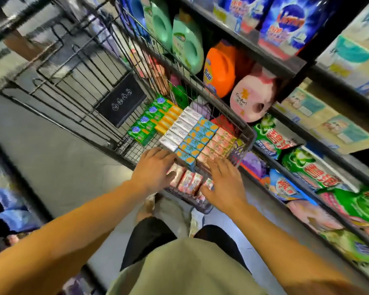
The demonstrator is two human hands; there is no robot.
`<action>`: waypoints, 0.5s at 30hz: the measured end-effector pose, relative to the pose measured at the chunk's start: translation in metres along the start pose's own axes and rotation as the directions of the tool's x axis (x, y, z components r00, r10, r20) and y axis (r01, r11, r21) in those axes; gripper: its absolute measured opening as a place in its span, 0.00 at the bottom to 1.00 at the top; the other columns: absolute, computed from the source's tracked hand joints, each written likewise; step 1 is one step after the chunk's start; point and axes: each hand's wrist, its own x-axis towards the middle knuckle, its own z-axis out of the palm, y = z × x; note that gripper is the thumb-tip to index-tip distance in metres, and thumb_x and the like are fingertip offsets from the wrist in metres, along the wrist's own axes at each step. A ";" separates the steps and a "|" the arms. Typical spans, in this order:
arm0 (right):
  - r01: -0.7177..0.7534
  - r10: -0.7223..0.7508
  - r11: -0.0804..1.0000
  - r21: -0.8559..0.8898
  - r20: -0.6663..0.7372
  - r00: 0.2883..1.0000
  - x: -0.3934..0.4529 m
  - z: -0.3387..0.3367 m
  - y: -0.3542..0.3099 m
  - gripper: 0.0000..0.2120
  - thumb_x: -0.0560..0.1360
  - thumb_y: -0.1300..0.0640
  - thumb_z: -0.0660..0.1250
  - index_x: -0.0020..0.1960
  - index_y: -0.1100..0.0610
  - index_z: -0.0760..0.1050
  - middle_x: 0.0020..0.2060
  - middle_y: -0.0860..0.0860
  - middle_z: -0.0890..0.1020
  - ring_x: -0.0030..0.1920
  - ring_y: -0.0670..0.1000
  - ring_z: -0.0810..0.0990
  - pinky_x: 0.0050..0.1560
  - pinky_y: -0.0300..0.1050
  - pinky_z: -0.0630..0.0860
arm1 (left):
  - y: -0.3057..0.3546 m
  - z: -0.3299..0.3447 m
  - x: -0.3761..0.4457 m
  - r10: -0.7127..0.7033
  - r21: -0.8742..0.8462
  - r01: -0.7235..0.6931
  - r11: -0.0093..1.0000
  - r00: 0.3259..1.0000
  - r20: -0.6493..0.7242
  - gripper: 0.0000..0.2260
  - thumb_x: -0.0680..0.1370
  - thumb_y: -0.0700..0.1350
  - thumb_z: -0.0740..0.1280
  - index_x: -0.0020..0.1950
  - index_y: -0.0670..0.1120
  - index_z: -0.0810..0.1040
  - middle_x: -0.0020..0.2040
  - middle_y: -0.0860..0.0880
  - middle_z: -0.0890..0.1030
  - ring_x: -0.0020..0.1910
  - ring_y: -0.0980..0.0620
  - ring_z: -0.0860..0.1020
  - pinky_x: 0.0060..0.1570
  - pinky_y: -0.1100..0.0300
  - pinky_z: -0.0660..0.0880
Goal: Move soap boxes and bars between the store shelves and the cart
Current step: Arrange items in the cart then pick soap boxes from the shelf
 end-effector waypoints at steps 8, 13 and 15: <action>-0.347 0.337 0.927 0.145 0.087 0.937 0.048 0.030 -0.045 0.40 0.77 0.42 0.64 0.81 0.51 0.47 0.80 0.52 0.51 0.79 0.58 0.49 0.77 0.53 0.48 | -0.072 0.005 0.080 0.251 -0.064 -0.242 0.968 0.939 0.237 0.16 0.74 0.50 0.69 0.61 0.49 0.78 0.59 0.46 0.80 0.59 0.41 0.76 0.55 0.46 0.76; -0.541 0.510 0.818 0.199 0.187 0.840 0.060 0.060 -0.066 0.40 0.77 0.40 0.64 0.81 0.51 0.49 0.80 0.53 0.54 0.79 0.58 0.50 0.78 0.54 0.49 | -0.092 0.034 0.120 0.350 -0.103 -0.343 0.934 0.809 0.472 0.22 0.79 0.48 0.64 0.73 0.53 0.70 0.61 0.42 0.79 0.59 0.41 0.77 0.55 0.48 0.77; -0.564 0.525 0.800 0.204 0.215 0.823 0.063 0.069 -0.069 0.38 0.78 0.41 0.64 0.81 0.52 0.51 0.80 0.53 0.54 0.80 0.57 0.49 0.79 0.54 0.48 | -0.096 0.052 0.131 0.370 -0.151 -0.344 0.927 0.775 0.511 0.23 0.79 0.50 0.64 0.74 0.55 0.67 0.63 0.43 0.78 0.60 0.41 0.77 0.57 0.49 0.77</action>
